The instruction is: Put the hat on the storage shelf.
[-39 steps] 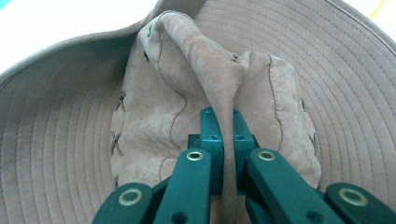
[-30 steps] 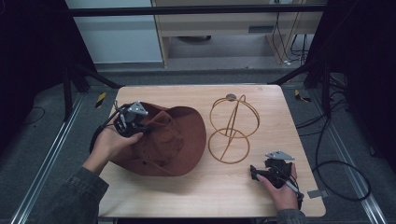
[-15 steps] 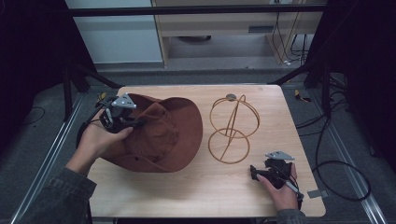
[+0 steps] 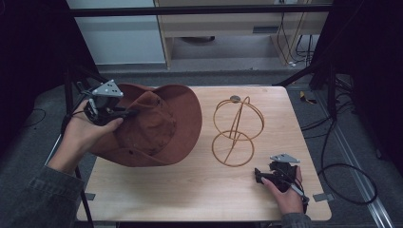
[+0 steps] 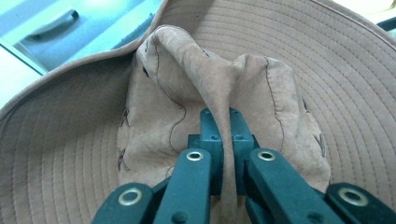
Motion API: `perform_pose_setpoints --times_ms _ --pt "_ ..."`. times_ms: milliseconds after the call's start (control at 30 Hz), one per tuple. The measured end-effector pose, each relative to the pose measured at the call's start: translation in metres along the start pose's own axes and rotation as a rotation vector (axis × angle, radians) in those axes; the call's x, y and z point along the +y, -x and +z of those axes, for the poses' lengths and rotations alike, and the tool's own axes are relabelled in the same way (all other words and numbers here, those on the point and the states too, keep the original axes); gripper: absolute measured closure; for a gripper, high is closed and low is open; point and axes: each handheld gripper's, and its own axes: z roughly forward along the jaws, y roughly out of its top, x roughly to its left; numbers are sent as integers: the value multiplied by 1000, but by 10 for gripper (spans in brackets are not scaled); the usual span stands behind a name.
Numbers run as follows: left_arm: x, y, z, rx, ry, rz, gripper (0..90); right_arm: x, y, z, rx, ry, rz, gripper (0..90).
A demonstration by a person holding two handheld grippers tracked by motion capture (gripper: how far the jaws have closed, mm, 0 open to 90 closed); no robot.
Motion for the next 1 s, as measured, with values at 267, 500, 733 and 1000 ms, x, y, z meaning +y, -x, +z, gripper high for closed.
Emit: perform_pose_setpoints --times_ms 267,500,733,1000 --pt "18 5 -10 8 24 30 885 0 0 0 0 -1 -1 5" --pt "31 12 -12 11 34 53 884 0 0 0 0 -1 -3 5" --pt "54 20 -17 26 48 85 884 0 0 0 -1 -4 -2 5" --pt "77 27 -15 30 58 112 883 0 0 0 -3 -3 -6 5"
